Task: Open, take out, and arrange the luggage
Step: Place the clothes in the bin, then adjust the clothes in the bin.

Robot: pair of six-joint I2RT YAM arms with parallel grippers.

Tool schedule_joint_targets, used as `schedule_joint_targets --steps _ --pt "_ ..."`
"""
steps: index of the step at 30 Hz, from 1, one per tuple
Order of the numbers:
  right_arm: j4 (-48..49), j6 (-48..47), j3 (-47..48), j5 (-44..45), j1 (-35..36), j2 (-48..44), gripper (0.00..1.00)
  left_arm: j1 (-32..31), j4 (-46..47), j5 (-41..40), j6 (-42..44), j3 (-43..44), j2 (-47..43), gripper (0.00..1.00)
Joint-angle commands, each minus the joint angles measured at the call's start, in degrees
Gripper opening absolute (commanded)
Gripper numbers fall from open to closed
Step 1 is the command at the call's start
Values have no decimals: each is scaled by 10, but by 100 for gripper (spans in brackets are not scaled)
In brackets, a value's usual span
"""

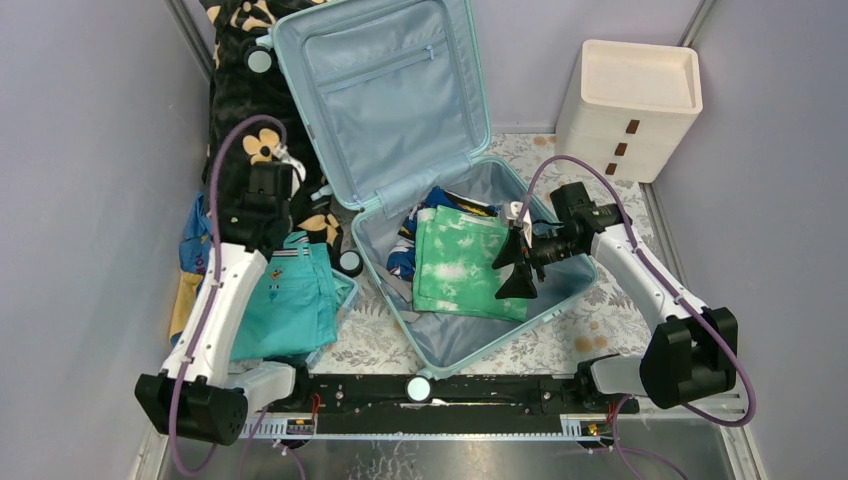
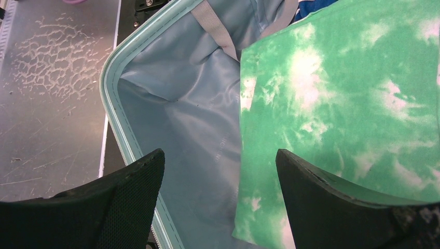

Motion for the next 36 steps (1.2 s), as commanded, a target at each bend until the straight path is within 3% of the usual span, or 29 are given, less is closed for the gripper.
schedule_joint_targets --steps 1,4,8,11,13,15,19,22,31,33,36 --pt "-7 -11 10 -19 -2 -10 86 -4 -74 77 -156 114 1 84" --pt "-6 -10 10 -17 -2 -4 86 -4 -108 196 -252 154 8 78" --pt "-5 -9 10 -11 -2 4 86 -4 -72 312 -378 122 7 72" --pt "-2 -7 9 -6 -2 5 86 -1 -55 286 -472 65 5 45" --pt "0 -5 9 -3 -2 7 86 3 -52 267 -521 15 -5 37" --pt "0 -6 9 -2 -2 8 86 12 -36 244 -564 -40 -28 37" --pt "-3 -8 9 -2 -2 13 86 34 15 272 -605 -116 -65 74" --pt "-6 -12 10 -1 -2 16 86 38 46 298 -605 -145 -50 84" --pt "-8 -15 10 2 -2 18 86 39 77 323 -601 -173 11 87" --pt "-12 -19 11 0 -2 22 86 39 74 317 -603 -173 16 79" --pt "-20 -26 14 0 -2 26 86 39 63 309 -615 -172 37 56"
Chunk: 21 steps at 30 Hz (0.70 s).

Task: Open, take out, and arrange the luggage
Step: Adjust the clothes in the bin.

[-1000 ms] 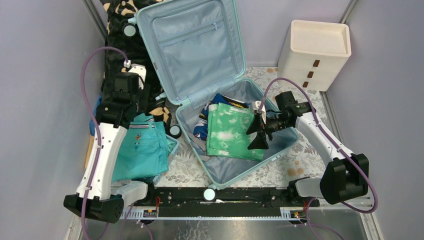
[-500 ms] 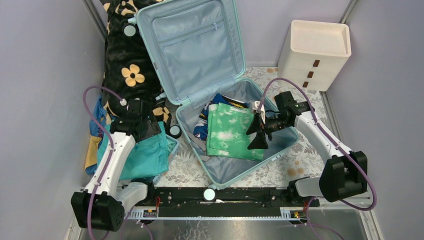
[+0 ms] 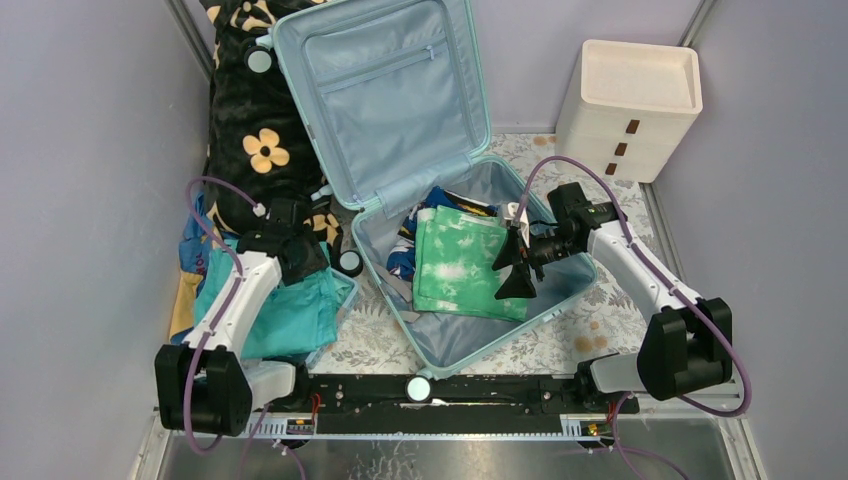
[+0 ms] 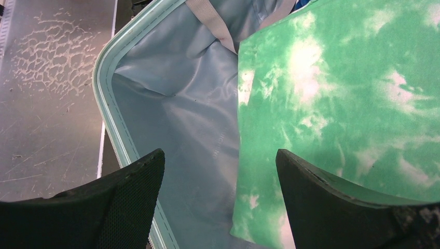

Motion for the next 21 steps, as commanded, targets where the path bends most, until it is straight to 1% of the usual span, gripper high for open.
schedule_joint_targets --steps 1,2,3,6,7,9,14,17,21 --pt "-18 -20 14 -7 -2 4 86 3 18 -7 -21 -2 26 46" --pt "-17 -19 14 -7 -2 4 86 3 16 -2 -24 -4 31 38" --pt "-18 -20 14 -6 -2 3 86 3 13 2 -26 -5 37 31" --pt "-17 -20 14 -7 -2 2 86 3 14 18 -28 -16 39 28" --pt "-17 -20 14 -7 -2 2 86 3 14 30 -27 -18 40 24" --pt "-19 -22 14 -8 -2 2 86 3 10 49 -18 -13 48 14" --pt "-20 -22 15 -9 -2 1 86 4 -20 97 11 8 65 1" --pt "-21 -23 14 -9 -2 1 86 3 -39 113 26 8 69 0" --pt "-22 -24 14 -8 -2 0 86 3 -38 158 42 -24 85 0"
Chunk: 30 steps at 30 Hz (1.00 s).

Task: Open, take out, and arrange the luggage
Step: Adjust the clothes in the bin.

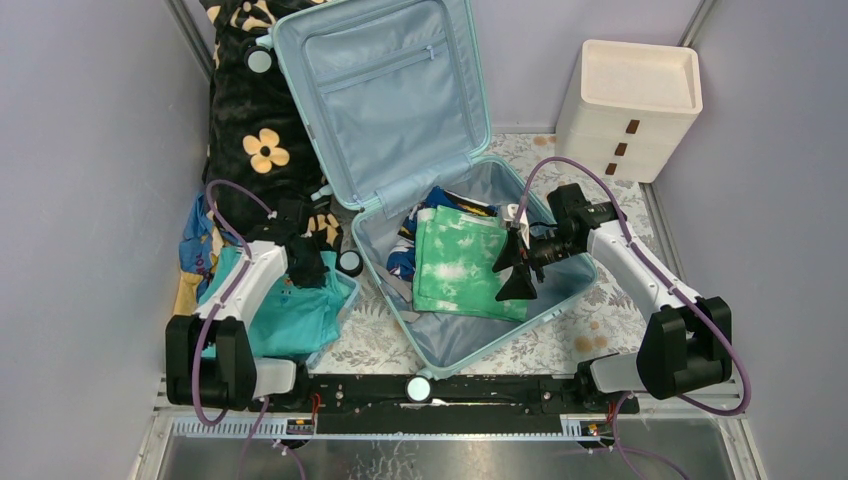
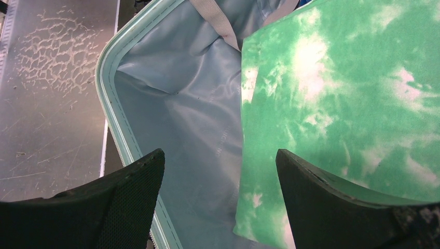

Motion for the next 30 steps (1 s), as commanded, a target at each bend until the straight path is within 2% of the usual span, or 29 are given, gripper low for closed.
schedule_joint_targets --steps 1,3,4,5,6,8,9,12,16,20,22,24,26,27,30 --pt "-9 -12 14 -9 -2 -4 86 -1 -22 93 24 -28 17 0" --pt "-9 -12 14 -8 -2 -5 86 -1 -24 89 24 -24 10 0" --pt "-9 -12 14 -8 -2 -5 86 -1 -31 76 22 -13 5 6" --pt "-9 -12 14 -8 -2 -4 86 -1 -40 58 18 1 -3 30" --pt "-9 -12 14 -8 -2 -4 86 -1 -54 45 15 21 -13 41" --pt "-9 -12 14 -8 -2 -3 86 -1 -73 23 11 62 -38 55" --pt "-9 -12 14 -8 -2 -3 86 -1 -83 13 6 81 -49 56" --pt "-9 -12 14 -7 -2 -2 86 1 -118 -40 -41 116 -79 54" --pt "-8 -12 14 -4 -2 -3 86 36 -150 -104 -148 101 -132 46" --pt "-8 -13 14 -6 -2 -4 86 155 -127 -109 -171 50 -169 45" --pt "-14 -17 15 -8 -2 -3 86 188 -114 -134 -178 38 -153 45" --pt "-16 -21 17 -9 -2 -4 86 264 -94 -143 -183 30 -139 45" --pt "-16 -20 17 -9 -2 -5 86 342 -76 -113 -196 22 -142 41" --pt "-15 -19 17 -9 -2 -5 86 365 -71 -100 -203 23 -145 38" --pt "-14 -17 17 -9 -2 -2 86 372 -73 -145 -234 23 -149 38"
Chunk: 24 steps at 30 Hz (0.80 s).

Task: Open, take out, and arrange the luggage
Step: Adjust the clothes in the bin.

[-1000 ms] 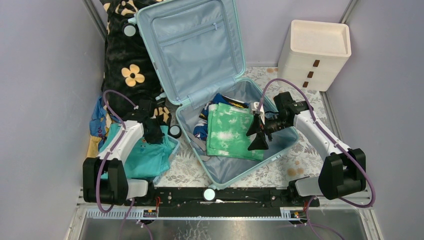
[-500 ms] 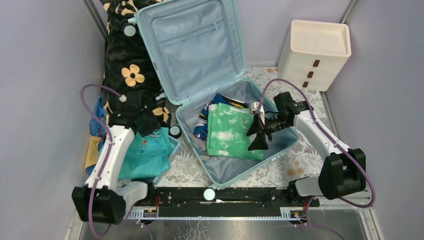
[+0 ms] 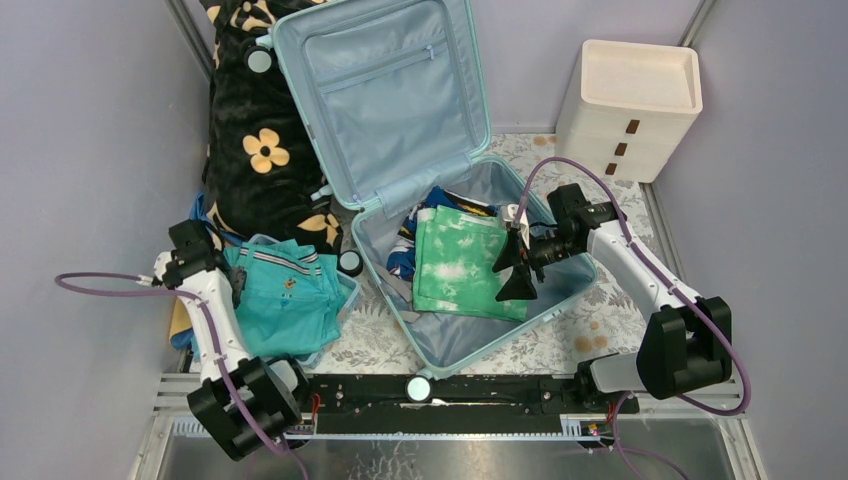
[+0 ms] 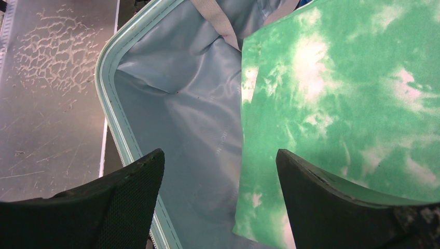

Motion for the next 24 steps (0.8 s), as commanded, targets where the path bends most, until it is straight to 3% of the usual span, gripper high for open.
schedule_joint_targets --steps 1,5,14,16,19,24 --pt "-13 -13 17 -10 -2 1 86 19 33 -51 -61 -9 -20 37" --pt "-15 -14 19 -10 -2 6 86 31 64 9 -94 -58 -3 36" --pt "-10 -7 19 -5 -2 8 86 70 143 -19 -147 -143 90 36" --pt "-11 -7 19 -2 -4 8 86 70 161 2 -123 -139 137 39" --pt "-7 -4 18 -1 -4 6 86 70 136 49 -82 -110 126 57" --pt "-6 -4 18 0 -3 10 86 31 64 71 -49 -30 63 63"
